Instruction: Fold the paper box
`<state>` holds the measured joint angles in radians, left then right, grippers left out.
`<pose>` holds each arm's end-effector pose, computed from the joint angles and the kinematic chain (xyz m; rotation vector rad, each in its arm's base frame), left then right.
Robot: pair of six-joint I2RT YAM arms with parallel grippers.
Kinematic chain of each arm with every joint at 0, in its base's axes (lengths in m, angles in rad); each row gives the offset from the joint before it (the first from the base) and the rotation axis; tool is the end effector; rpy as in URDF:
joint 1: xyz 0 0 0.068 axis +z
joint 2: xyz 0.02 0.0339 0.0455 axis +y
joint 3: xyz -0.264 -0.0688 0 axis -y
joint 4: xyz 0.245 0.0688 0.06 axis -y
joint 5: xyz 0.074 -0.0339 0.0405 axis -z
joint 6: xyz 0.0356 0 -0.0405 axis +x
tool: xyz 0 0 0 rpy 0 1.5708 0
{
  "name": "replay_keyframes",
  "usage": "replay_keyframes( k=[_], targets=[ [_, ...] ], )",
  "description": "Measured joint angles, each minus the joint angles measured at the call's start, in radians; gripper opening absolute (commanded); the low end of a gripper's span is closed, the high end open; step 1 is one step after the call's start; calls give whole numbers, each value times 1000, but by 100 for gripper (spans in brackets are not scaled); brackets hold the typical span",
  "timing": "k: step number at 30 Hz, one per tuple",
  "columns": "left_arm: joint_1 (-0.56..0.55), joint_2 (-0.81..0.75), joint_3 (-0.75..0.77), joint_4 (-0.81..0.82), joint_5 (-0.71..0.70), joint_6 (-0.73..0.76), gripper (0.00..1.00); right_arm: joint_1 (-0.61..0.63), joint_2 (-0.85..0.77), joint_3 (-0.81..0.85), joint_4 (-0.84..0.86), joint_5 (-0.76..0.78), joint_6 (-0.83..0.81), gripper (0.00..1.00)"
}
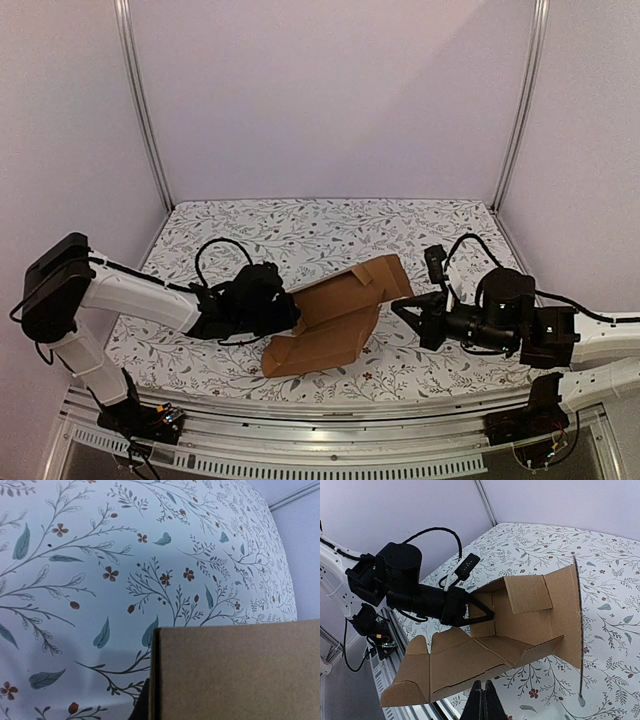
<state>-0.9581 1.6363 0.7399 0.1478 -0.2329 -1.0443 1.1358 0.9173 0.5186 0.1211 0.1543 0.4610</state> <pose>0.1889 -0.2544 0.1491 -0.2268 2.4048 -0.7334 0.0950 0.1914 0.2534 -0.5398 1.8834 0.9520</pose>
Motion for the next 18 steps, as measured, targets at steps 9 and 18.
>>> replay_keyframes(
  k=[9, 18],
  targets=[
    [1, -72, -14, 43, 88, -21, 0, 31, 48, 18, 43, 84, -22, 0],
    [1, -107, -27, 50, 119, -22, 0, 35, 89, 71, 74, 111, -52, 0]
  ],
)
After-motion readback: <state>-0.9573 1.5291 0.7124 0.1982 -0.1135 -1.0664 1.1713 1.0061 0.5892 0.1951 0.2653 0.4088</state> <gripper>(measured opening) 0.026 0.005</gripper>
